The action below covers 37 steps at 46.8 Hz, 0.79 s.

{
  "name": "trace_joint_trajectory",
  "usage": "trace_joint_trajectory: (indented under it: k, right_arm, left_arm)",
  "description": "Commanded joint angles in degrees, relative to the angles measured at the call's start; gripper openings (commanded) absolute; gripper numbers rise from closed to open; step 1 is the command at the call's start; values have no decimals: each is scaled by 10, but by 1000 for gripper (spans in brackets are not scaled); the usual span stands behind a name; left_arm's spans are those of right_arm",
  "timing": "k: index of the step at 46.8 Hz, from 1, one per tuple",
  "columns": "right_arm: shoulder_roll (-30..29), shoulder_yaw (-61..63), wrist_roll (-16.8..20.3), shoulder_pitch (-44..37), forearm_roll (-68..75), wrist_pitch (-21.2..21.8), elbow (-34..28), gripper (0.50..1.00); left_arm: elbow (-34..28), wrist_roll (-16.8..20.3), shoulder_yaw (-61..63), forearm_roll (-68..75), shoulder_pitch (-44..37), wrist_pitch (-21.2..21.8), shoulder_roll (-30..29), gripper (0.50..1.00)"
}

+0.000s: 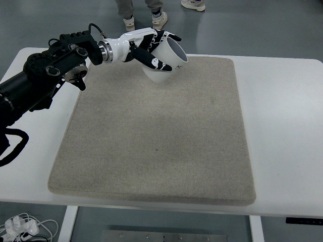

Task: Flip white cup upright
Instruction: 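Lift the cup with the left hand and rotate it opening-up, then lower the upright cup onto the mat with the left hand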

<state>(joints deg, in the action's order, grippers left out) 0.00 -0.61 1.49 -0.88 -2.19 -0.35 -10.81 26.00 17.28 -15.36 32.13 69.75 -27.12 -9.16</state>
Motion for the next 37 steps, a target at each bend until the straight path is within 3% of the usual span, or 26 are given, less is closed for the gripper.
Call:
trace_joint_trajectory:
  k: [1,7,24,37]
  right_arm:
    - [0,0,0,0,0,0,0,952]
    - [0,0,0,0,0,0,0,952]
    - [0,0,0,0,0,0,0,952]
    - [0,0,0,0,1,0,0,952]
  left_arm:
    - [0,20,1,-34,-18,-3,0,557]
    - [-9,47,0,-59,-44,-1,7,523]
    - [-24,173,-47,-73,-99,-1,16,523]
    - [-37,177,-53,-73,-142,3,34,527]
